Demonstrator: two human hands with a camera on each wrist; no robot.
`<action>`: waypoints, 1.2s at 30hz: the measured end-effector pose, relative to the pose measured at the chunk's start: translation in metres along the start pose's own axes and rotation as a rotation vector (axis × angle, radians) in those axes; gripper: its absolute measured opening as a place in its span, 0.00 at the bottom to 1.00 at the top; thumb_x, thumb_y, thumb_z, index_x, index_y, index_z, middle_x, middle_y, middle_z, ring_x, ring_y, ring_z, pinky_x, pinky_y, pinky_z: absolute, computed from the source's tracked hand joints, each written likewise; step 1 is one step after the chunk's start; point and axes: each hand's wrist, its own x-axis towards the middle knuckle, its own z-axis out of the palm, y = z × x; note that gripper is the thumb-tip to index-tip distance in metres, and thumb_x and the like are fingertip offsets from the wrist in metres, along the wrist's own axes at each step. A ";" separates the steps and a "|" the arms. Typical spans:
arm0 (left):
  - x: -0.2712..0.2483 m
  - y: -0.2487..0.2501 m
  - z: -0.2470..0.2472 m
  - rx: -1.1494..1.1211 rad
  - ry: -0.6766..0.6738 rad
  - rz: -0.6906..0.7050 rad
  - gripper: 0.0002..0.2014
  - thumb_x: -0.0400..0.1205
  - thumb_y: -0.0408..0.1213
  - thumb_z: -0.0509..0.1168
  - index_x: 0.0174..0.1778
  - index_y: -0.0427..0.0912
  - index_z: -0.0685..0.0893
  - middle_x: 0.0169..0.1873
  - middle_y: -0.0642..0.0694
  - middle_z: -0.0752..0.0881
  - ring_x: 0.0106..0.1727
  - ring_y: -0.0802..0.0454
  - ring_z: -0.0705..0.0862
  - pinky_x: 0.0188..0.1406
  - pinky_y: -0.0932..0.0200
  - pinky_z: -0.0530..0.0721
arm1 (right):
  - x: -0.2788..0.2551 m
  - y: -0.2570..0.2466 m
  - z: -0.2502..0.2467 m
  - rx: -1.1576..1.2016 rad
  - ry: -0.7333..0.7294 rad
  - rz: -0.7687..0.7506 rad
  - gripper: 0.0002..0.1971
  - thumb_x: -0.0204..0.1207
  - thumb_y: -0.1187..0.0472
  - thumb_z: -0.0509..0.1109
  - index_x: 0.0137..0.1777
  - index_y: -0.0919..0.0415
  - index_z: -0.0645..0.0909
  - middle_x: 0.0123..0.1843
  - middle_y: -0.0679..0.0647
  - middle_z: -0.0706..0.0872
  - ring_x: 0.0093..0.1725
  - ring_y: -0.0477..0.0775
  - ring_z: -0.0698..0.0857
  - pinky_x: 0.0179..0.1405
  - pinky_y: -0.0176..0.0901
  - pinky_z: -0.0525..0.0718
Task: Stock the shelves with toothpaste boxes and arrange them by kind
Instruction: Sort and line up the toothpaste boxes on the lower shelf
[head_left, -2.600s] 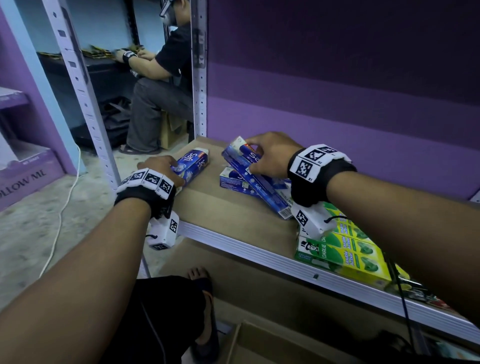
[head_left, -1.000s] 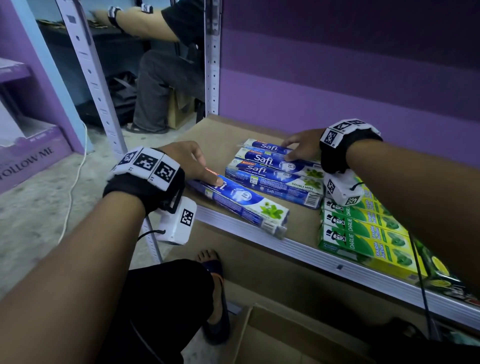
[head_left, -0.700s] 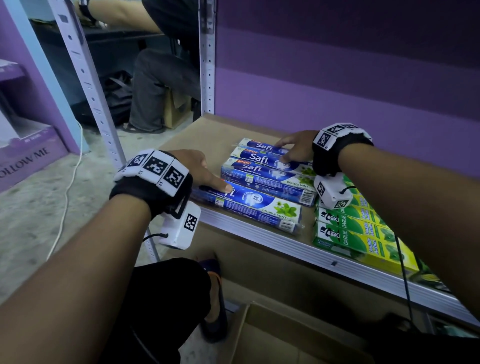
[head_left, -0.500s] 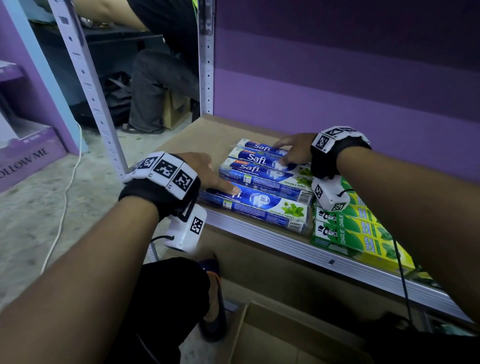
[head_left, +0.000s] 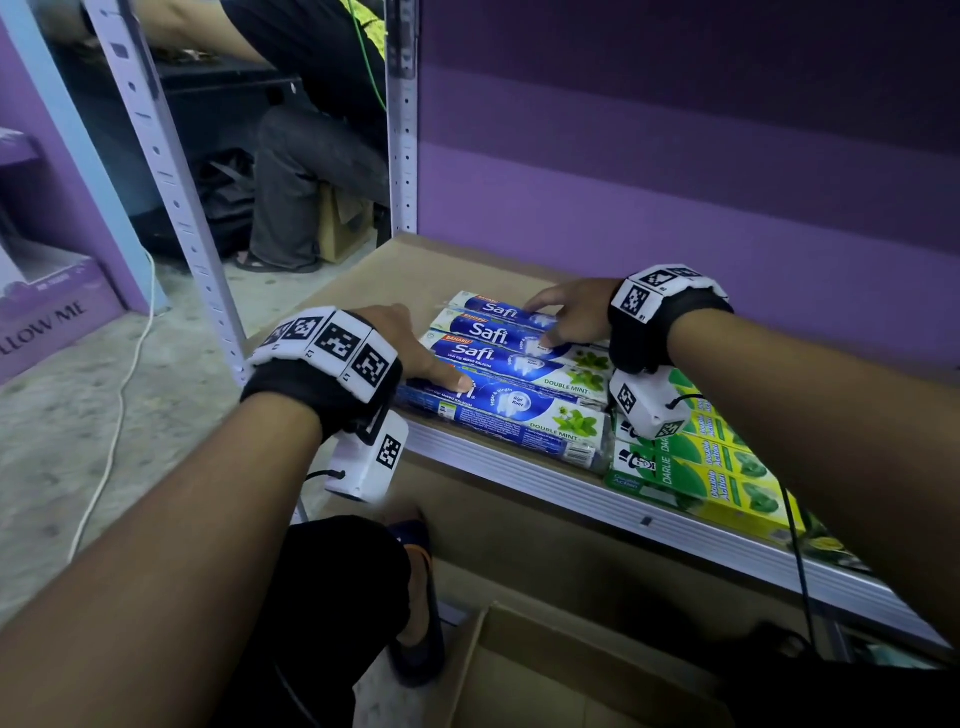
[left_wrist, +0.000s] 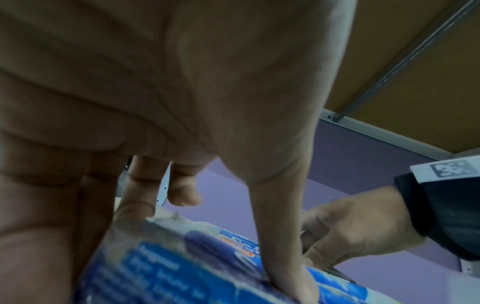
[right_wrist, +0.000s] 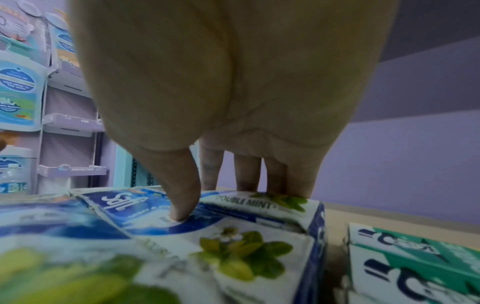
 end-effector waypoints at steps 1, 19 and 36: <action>0.001 -0.001 0.000 0.004 0.010 0.000 0.46 0.53 0.73 0.77 0.56 0.46 0.72 0.50 0.48 0.83 0.50 0.45 0.84 0.50 0.50 0.84 | -0.002 0.000 0.001 0.000 -0.005 -0.005 0.30 0.78 0.50 0.74 0.80 0.38 0.70 0.78 0.52 0.76 0.76 0.56 0.75 0.70 0.44 0.69; -0.045 0.067 -0.033 -0.009 0.088 0.317 0.20 0.73 0.57 0.75 0.50 0.45 0.88 0.39 0.49 0.88 0.40 0.50 0.85 0.40 0.60 0.81 | -0.159 0.008 -0.048 -0.042 0.118 -0.019 0.17 0.84 0.59 0.67 0.72 0.46 0.81 0.72 0.52 0.82 0.71 0.53 0.79 0.61 0.35 0.70; -0.157 0.172 -0.043 0.112 -0.106 0.660 0.11 0.74 0.53 0.76 0.44 0.51 0.88 0.40 0.55 0.91 0.42 0.50 0.92 0.38 0.52 0.91 | -0.341 0.039 -0.044 0.065 0.192 0.132 0.17 0.82 0.58 0.70 0.70 0.48 0.82 0.69 0.51 0.84 0.64 0.50 0.83 0.61 0.38 0.74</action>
